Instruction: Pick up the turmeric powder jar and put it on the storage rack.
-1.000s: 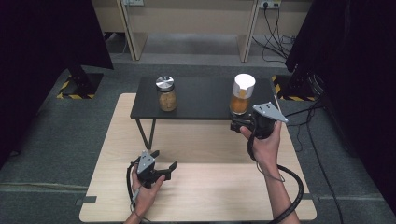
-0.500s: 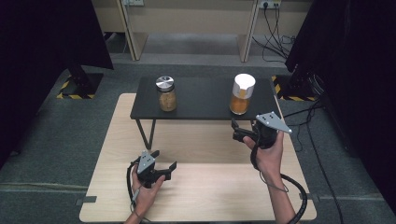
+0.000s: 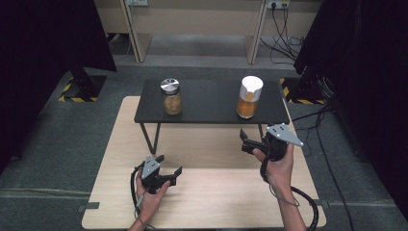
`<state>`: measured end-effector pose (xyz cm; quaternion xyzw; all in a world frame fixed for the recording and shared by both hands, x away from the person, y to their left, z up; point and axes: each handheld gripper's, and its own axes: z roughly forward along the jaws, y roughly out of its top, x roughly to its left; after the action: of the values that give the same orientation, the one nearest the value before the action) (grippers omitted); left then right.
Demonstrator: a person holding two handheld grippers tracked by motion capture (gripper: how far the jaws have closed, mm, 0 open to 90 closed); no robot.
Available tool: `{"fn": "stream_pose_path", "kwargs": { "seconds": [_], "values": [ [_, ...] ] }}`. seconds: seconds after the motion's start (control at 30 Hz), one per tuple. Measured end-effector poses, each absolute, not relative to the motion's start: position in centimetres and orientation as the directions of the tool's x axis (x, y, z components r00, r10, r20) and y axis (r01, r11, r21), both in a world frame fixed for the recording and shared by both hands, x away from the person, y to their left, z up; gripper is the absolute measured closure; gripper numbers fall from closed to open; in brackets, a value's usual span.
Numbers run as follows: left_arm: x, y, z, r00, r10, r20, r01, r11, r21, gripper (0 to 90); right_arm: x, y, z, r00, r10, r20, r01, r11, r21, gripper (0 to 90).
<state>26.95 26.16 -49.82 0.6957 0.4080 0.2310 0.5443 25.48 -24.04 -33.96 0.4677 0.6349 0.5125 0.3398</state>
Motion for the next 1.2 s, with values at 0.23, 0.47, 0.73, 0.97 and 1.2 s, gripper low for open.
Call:
{"fn": "stream_pose_path", "kwargs": {
  "seconds": [0.23, 0.47, 0.73, 0.97, 1.2],
  "values": [
    [26.9, 26.2, -49.8, 0.56, 0.819, -0.123, 0.316, -0.074, 0.946, 7.6, 24.5, -24.7, -35.5, -0.334, 0.94, 0.065, 0.247, 0.02, 0.969, 0.3],
    [26.9, 26.1, -49.8, 0.56, 0.819, -0.122, 0.315, -0.075, 0.946, 7.6, 23.5, -25.3, -36.9, -0.329, 0.941, 0.076, 0.247, 0.008, 0.969, 0.3],
    [26.9, 26.1, -49.8, 0.562, 0.818, -0.122, 0.316, -0.076, 0.946, 7.5, 22.7, -25.6, -38.8, -0.323, 0.942, 0.087, 0.278, 0.007, 0.96, 0.3],
    [26.9, 26.1, -49.8, 0.561, 0.819, -0.121, 0.315, -0.076, 0.946, 7.5, 22.3, -25.9, -40.4, -0.316, 0.943, 0.105, 0.3, -0.006, 0.954, 0.3],
    [26.9, 26.1, -49.8, 0.561, 0.819, -0.12, 0.314, -0.076, 0.946, 7.5, 22.0, -26.0, -42.0, -0.306, 0.944, 0.125, 0.32, -0.022, 0.947, 0.3]
  ]
}}
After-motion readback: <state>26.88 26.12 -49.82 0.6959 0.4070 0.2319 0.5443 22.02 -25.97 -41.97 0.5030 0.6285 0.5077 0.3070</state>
